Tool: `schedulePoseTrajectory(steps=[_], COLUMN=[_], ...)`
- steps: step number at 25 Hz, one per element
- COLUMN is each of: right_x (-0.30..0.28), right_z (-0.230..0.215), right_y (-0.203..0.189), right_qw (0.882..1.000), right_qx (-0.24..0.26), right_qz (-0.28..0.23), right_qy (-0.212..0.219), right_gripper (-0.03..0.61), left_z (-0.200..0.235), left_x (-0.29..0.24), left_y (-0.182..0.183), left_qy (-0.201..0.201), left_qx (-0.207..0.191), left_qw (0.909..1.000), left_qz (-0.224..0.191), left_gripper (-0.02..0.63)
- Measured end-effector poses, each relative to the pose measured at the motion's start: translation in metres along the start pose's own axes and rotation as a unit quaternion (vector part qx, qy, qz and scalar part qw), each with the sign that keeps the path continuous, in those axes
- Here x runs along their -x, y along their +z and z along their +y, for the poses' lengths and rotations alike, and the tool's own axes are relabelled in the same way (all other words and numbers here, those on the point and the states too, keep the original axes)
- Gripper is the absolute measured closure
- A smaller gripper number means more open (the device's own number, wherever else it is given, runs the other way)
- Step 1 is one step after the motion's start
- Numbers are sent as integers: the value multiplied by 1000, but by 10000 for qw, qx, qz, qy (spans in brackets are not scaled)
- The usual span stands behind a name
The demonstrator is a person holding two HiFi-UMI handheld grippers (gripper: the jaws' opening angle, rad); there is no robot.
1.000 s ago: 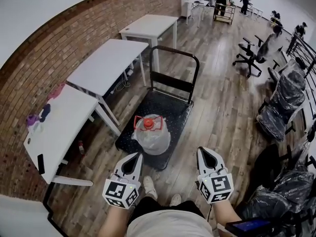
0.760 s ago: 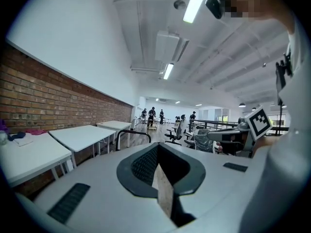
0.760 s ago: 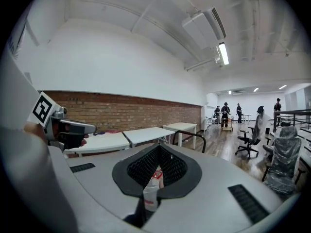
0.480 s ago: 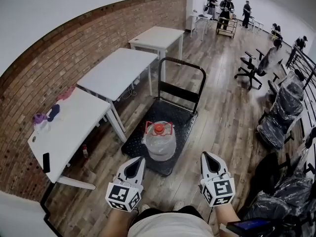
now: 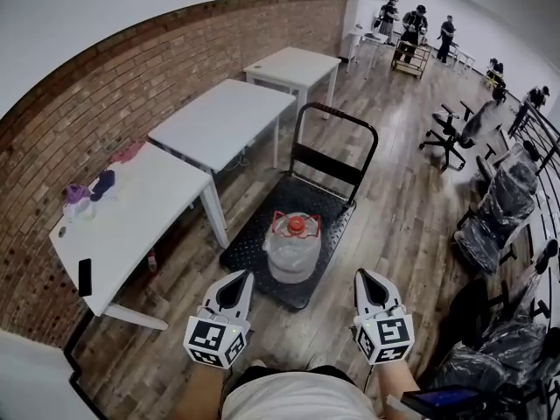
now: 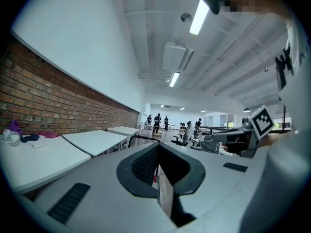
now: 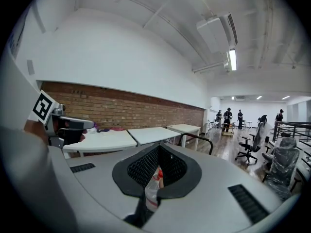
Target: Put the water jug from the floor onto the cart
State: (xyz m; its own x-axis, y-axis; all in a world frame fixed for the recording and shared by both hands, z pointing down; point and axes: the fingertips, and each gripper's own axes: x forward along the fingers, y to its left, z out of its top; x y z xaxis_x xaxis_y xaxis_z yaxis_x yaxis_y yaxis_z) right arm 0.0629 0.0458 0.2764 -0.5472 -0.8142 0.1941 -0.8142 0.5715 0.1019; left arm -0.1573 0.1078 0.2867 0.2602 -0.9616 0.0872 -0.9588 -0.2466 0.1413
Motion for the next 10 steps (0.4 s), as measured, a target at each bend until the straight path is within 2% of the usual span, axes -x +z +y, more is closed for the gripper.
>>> schedulePoseTrajectory(steps=[10], right_x=[2], right_z=[-12], right_y=[0], right_qw=[9999], right_qx=[39], right_qz=[48], right_qy=[-148], right_gripper=[577], left_z=[-9], left_x=[-11], left_y=[1], left_qy=[-160], left_qx=[16], left_qw=[9999], left_qz=[-11], left_gripper=[615])
